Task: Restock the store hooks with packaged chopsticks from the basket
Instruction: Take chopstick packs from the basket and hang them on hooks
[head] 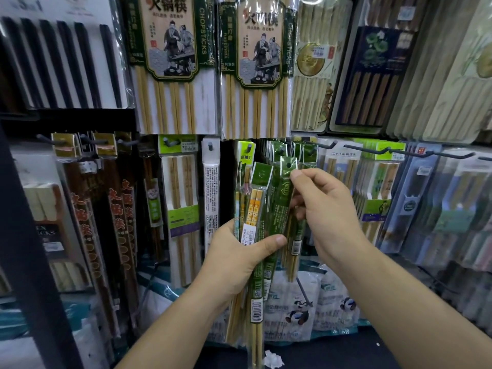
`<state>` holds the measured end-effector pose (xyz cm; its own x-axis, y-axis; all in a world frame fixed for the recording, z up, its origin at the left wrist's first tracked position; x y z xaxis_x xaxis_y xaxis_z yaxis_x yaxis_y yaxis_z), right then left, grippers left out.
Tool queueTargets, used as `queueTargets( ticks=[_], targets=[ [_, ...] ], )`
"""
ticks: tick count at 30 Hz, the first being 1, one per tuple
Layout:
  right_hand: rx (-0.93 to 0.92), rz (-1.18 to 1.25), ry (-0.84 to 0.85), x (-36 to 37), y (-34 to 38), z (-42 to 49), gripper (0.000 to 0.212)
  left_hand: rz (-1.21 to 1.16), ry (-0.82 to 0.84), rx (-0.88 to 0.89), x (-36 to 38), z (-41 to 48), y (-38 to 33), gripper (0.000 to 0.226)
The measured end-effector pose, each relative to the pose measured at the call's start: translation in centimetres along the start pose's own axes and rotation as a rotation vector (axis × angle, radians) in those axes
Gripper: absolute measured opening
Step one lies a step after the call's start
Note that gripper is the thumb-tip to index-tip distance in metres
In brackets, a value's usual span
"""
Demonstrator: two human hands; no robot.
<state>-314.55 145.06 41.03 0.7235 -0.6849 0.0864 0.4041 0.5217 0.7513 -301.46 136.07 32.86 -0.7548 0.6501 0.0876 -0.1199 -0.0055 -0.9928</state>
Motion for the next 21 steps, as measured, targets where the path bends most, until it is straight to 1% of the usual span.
queueTargets(
  ticks=[4, 5, 7, 9, 11, 14, 17, 21],
  targets=[
    [-0.037, -0.037, -0.124, -2.1, 0.9, 1.2, 0.021, 0.008, -0.042, 0.02, -0.7, 0.2, 0.0, 0.038],
    [-0.038, -0.047, -0.159, -2.8, 1.0, 1.7, 0.018, 0.011, -0.058, 0.02, -1.0, 0.3, 0.1, 0.042],
    [-0.046, -0.072, -0.19, -3.6, 1.3, 2.5, 0.015, -0.01, -0.061, 0.003, -1.5, 0.4, 0.2, 0.058],
    [-0.06, -0.103, -0.186, -3.8, 1.4, 3.0, 0.016, -0.021, -0.045, -0.003, -1.6, 0.4, 0.2, 0.07],
    [-0.072, -0.131, -0.179, -3.8, 1.4, 3.2, 0.021, 0.043, -0.052, 0.003, -1.5, 0.3, 0.0, 0.078],
    [-0.067, -0.17, -0.181, -3.9, 1.2, 3.6, 0.026, 0.079, -0.022, 0.048, -1.0, 0.2, -0.2, 0.069],
    [-0.061, -0.187, -0.184, -3.9, 1.1, 4.1, 0.026, 0.044, 0.02, 0.028, -0.6, 0.3, 0.1, 0.043],
    [-0.071, -0.207, -0.187, -4.2, 0.8, 4.5, 0.027, -0.04, 0.02, -0.006, -0.4, 0.3, 0.1, 0.027]
  ],
)
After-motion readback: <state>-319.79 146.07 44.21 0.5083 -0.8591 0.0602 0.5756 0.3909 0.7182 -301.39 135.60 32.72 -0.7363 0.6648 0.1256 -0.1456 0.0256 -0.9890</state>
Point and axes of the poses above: each hand's wrist, its own z-axis towards the middle knuckle, its own x-axis out of the palm, y = z × x, the point moved 10 cm from there along z, towards the middle knuckle, and after that the axes turned 13 degrees about -x, right-handed, at the moved point
